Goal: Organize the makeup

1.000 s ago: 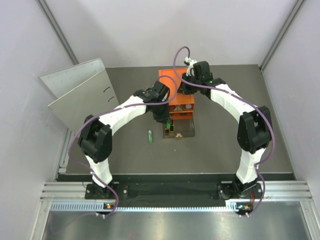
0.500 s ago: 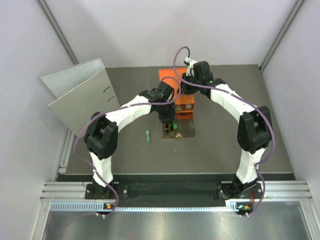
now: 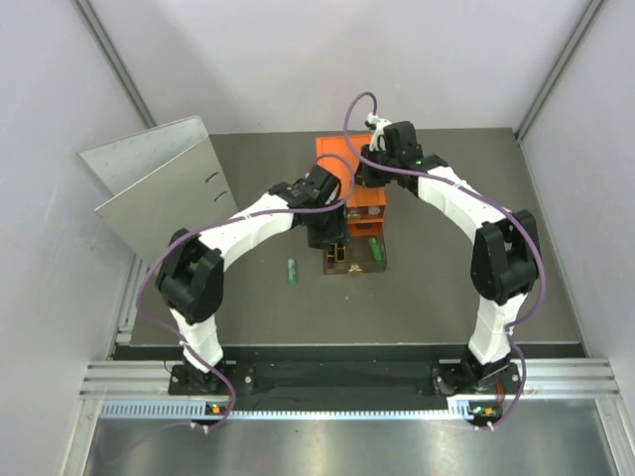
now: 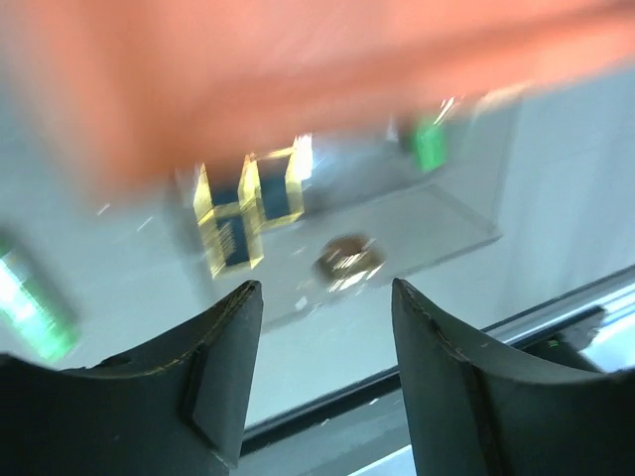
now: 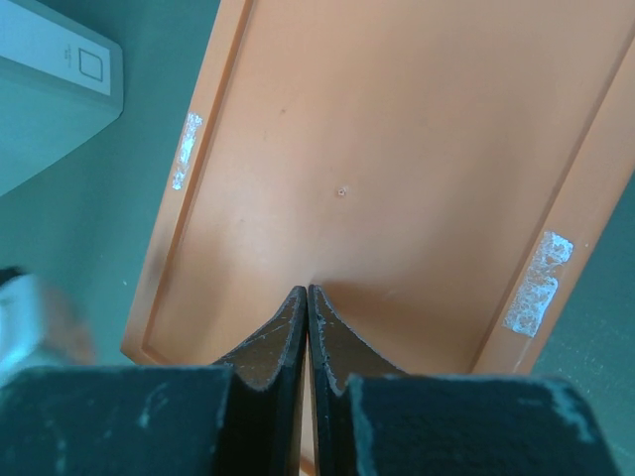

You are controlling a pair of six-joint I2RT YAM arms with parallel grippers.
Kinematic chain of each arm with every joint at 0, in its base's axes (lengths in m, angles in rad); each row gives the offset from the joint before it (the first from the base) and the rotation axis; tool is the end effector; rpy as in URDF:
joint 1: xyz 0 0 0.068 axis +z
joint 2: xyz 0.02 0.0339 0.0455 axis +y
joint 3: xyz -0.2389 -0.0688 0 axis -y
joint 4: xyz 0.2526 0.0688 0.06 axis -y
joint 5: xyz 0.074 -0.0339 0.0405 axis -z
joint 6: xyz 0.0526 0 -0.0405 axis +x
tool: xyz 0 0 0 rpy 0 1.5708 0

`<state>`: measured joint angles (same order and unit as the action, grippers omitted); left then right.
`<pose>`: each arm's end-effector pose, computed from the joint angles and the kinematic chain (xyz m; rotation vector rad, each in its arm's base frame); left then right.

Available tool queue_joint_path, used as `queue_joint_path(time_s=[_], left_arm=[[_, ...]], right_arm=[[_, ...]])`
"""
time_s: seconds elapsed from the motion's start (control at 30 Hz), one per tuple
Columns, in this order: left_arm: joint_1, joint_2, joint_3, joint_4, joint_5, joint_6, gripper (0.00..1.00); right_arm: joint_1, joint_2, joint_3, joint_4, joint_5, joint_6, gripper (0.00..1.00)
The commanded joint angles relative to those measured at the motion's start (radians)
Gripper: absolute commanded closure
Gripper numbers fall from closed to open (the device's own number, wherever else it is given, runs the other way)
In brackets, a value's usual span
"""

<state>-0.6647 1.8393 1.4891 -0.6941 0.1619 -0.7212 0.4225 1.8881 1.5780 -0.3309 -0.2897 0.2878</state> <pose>0.3132 -0.2562 0.2047 -0.0177 2.7660 -0.6487 0.4071 0.1995 0.2461 -0.3182 2.2519 0.7058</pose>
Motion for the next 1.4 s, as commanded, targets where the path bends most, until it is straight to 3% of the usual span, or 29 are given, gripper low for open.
queue_joint_path(time_s=[0.0, 0.2, 0.33, 0.57, 1.0, 1.03, 1.07, 1.13, 1.17, 1.37], left_arm=[[0.010, -0.208, -0.105, -0.080, -0.168, 0.017, 0.42], [0.040, -0.382, -0.306, -0.116, -0.269, -0.036, 0.42], [0.045, -0.404, -0.381, -0.110, -0.291, -0.066, 0.39], [0.045, -0.269, -0.371, -0.133, -0.353, -0.086, 0.36], [0.062, -0.046, -0.290, -0.033, -0.325, -0.041, 0.45], [0.065, -0.038, -0.285, -0.033, -0.323, -0.040, 0.46], [0.065, -0.020, -0.280, -0.031, -0.321, -0.035, 0.58], [0.070, -0.005, -0.273, -0.033, -0.312, -0.027, 0.90], [0.070, 0.006, -0.273, -0.035, -0.314, -0.021, 1.00], [0.071, -0.053, -0.251, -0.057, -0.341, 0.009, 1.00]], right_arm=[[-0.008, 0.032, -0.033, -0.120, 0.009, -0.027, 0.97], [-0.008, 0.031, -0.044, -0.112, 0.006, -0.021, 0.97], [-0.008, 0.032, -0.052, -0.106, 0.001, -0.019, 0.97], [-0.008, 0.025, -0.064, -0.100, -0.006, -0.015, 0.97], [-0.008, 0.002, -0.088, -0.097, -0.002, -0.015, 0.97], [-0.008, 0.000, -0.088, -0.097, 0.000, -0.015, 0.97], [-0.008, 0.000, -0.088, -0.097, 0.001, -0.016, 0.97], [-0.008, 0.000, -0.085, -0.099, 0.003, -0.016, 0.97], [-0.010, 0.000, -0.087, -0.099, 0.001, -0.016, 0.97], [-0.008, 0.003, -0.081, -0.099, 0.001, -0.018, 0.97]])
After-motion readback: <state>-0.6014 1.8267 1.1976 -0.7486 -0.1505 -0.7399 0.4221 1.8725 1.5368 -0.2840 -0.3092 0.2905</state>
